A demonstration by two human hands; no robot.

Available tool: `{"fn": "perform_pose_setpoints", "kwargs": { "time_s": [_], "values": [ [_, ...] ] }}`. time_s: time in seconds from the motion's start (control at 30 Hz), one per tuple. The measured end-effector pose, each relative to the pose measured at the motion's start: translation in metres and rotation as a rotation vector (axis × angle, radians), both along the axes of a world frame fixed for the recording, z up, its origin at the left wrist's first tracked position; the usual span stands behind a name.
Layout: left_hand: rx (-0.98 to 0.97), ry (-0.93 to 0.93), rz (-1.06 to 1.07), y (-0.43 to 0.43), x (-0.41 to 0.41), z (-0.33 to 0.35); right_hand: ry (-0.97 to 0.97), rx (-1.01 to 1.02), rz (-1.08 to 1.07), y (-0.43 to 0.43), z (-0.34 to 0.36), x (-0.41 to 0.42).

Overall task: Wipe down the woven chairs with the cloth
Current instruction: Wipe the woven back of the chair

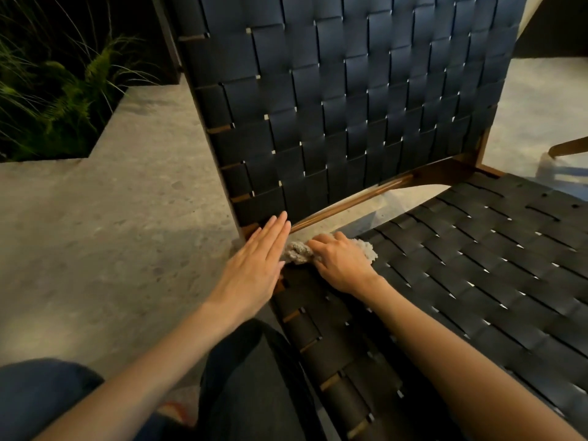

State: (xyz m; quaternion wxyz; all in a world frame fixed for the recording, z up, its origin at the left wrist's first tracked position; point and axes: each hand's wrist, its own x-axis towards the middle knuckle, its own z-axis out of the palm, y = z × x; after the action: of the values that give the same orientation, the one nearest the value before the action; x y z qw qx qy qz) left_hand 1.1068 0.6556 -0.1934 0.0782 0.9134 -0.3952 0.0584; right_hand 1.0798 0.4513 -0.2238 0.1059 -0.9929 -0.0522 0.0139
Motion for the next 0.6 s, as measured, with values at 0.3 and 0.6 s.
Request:
{"fn": "perform_pose_setpoints", "kwargs": {
  "time_s": [0.3, 0.6],
  "values": [
    [-0.055, 0.307, -0.025, -0.07, -0.009, -0.019, -0.08, -0.135, -0.204, -0.076, -0.012, 0.007],
    [-0.003, 0.453, -0.13, -0.142, 0.002, -0.04, -0.099, -0.374, -0.398, -0.186, -0.014, 0.017]
  ]
}}
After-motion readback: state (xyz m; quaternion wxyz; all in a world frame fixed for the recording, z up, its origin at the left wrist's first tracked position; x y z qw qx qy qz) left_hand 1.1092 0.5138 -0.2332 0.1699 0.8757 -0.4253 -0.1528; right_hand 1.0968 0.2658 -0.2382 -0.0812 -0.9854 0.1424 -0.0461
